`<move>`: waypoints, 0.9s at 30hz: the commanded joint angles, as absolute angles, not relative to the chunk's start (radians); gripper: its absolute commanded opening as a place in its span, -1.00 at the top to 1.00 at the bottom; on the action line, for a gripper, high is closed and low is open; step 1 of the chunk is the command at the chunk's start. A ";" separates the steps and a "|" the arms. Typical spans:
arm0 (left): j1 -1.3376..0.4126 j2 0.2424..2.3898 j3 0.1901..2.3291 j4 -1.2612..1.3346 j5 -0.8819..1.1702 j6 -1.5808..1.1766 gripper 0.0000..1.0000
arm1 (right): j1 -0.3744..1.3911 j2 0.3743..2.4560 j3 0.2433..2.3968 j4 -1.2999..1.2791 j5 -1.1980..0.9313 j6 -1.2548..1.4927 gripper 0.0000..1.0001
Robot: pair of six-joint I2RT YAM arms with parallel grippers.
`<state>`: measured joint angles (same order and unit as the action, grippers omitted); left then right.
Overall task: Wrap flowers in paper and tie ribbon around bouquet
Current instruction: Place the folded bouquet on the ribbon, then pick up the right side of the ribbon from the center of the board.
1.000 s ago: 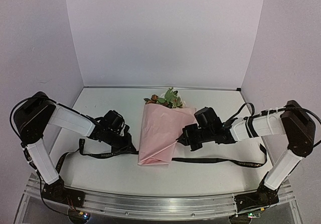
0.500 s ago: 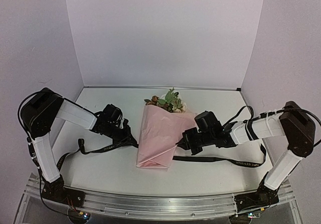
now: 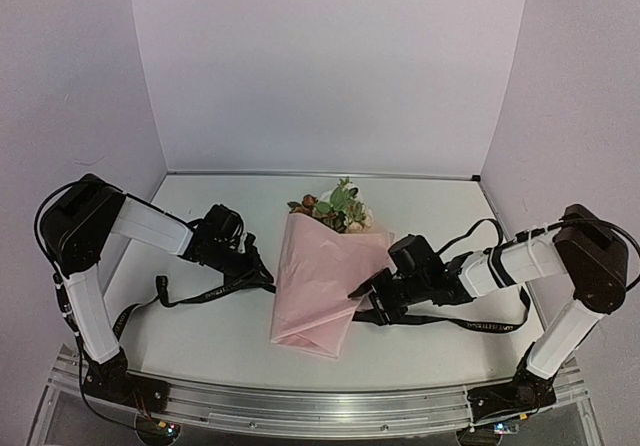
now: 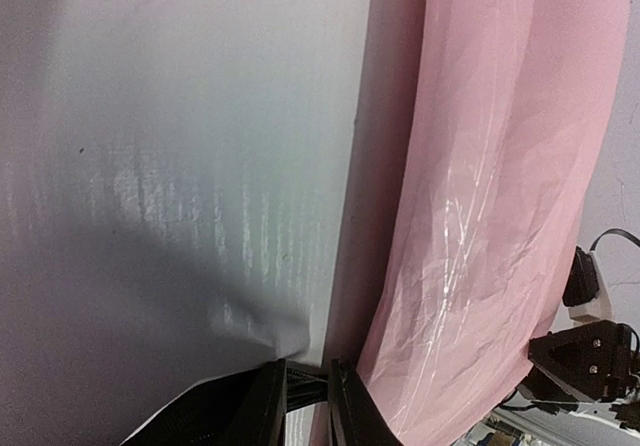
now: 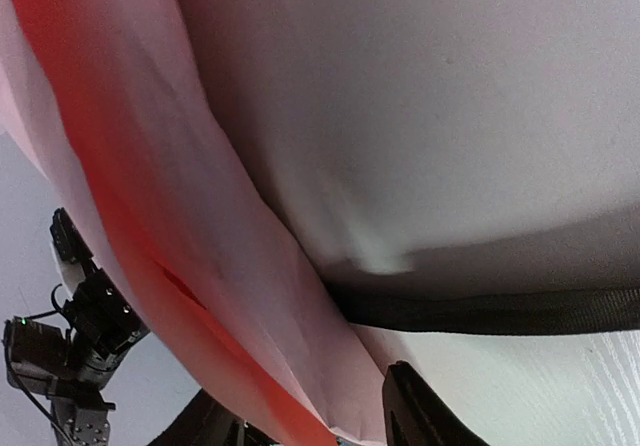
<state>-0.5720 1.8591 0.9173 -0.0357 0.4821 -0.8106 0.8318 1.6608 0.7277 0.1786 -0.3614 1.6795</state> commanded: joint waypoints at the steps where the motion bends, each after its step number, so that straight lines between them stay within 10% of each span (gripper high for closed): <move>1: -0.561 1.839 0.903 -0.198 0.369 -0.758 0.66 | 0.833 1.620 0.722 0.114 -0.364 1.529 -0.14; 12: -0.561 1.792 0.891 -0.202 0.379 -0.747 0.64 | 0.834 1.238 0.677 -0.509 -0.100 1.244 -0.29; 27: -0.562 1.764 0.909 -0.216 0.391 -0.734 0.66 | 0.816 1.120 0.555 -0.656 0.123 1.536 -0.48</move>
